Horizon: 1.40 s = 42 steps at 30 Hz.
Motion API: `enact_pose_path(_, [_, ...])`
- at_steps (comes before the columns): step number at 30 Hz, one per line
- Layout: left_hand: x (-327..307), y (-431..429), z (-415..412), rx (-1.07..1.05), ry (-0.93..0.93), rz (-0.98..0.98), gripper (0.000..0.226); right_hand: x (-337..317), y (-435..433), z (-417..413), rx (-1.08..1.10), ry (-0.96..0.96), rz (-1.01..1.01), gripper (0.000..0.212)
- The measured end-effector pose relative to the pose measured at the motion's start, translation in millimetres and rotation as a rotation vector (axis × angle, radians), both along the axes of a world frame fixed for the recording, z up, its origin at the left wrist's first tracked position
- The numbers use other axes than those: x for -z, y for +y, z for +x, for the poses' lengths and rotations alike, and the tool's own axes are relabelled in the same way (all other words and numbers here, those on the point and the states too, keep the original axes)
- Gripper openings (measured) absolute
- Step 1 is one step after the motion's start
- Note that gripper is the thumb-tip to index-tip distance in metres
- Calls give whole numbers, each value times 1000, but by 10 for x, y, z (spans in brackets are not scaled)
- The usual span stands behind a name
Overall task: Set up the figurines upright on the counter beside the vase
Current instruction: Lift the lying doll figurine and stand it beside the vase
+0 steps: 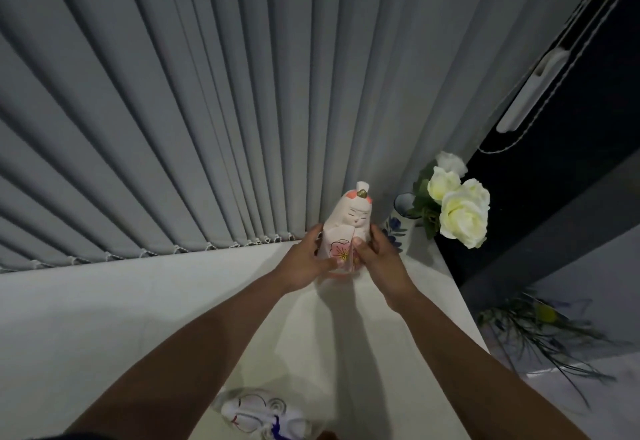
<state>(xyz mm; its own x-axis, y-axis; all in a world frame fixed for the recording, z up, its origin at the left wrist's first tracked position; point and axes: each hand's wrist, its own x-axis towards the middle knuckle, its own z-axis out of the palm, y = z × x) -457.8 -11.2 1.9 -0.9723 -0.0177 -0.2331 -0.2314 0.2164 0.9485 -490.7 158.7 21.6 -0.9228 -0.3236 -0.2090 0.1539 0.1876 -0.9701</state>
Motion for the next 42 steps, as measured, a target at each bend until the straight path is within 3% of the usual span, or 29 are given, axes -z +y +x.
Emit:
enact_pose_path(12, [-82,22,18,7,1,-127,82,16,-58,31,76,-5,12,49])
enact_pose_path(18, [-191,159,139,-80,28,-338,66,-97,-111,247,157,-29,2,48])
enact_pose_path(25, [-370,211,573,-73,67,-438,54,-297,37,776,169,-27,103,58])
enact_pose_path(36, [-585,167,1732,245,54,-609,37,-330,424,1856,66,-74,229,54])
enact_pose_path(42, [-544,283,2177,427,48,-694,49,-262,551,2373,31,-14,338,48])
